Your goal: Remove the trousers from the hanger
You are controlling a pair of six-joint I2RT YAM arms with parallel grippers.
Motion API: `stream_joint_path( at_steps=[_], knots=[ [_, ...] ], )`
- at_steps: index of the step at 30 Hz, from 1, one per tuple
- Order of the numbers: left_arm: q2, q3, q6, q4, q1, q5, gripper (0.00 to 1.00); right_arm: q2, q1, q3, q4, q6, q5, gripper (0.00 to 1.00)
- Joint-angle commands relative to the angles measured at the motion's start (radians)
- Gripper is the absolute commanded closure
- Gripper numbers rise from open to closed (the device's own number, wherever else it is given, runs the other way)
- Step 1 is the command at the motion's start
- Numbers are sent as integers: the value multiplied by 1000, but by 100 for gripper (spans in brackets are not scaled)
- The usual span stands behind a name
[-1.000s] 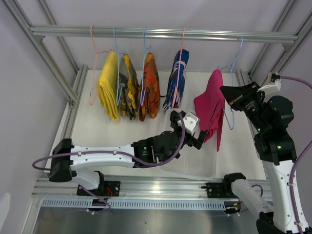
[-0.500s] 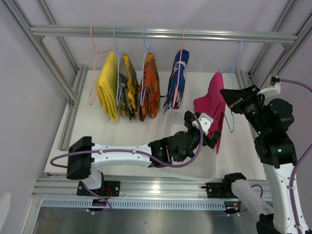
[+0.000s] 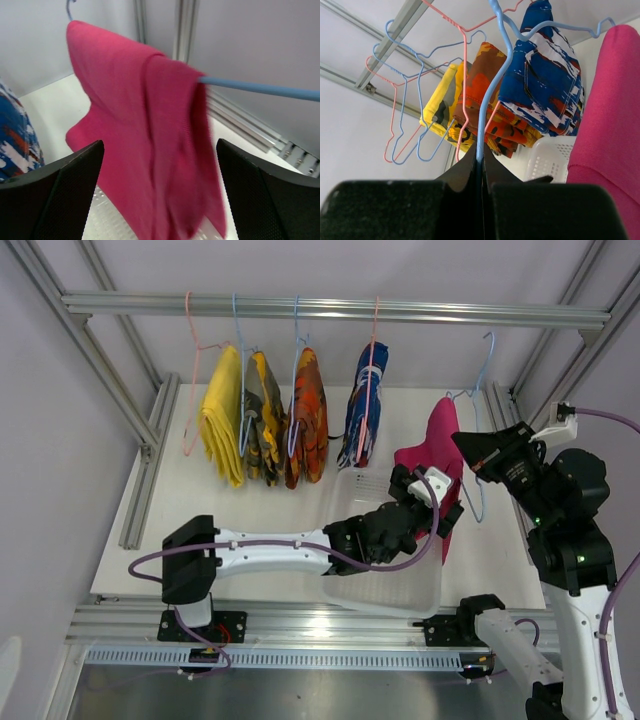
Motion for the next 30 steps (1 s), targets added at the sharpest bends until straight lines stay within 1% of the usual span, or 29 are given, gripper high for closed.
stream_joint_path(
  at_steps=[1,3,4,6,7,9,13,15,18,19,21,24,30],
  knots=[
    [1,22,-25,15,48,28,5,-26,8,101,87,-22,-46,100],
    [-11,-9,-16,36,56,31,10,-26,8,113,79,-27,-47,100],
    [-19,-18,-11,44,61,33,16,-28,8,118,72,-31,-46,100],
    [-37,-43,-3,58,64,39,17,-28,8,118,66,-45,-40,100],
    [-45,-56,-3,65,64,42,20,-25,7,115,64,-45,-40,100],
    [-48,-66,0,68,64,47,22,-23,7,106,66,-42,-49,100],
    [-54,-77,0,81,64,65,22,-26,7,97,76,-36,-57,100],
    [-68,-99,-11,96,61,88,21,-25,8,97,72,-47,-46,100],
    [-102,-139,-22,117,52,113,14,-19,8,95,67,-51,-44,100],
    [-108,-142,-28,116,47,114,10,-17,8,92,70,-50,-47,100],
    [-122,-150,-57,96,45,134,5,-17,8,87,76,-48,-49,100],
    [-134,-159,-77,100,41,156,4,-18,10,77,79,-47,-49,100],
    [-125,-147,-59,97,32,168,3,-19,7,72,81,-50,-52,100]
  ],
)
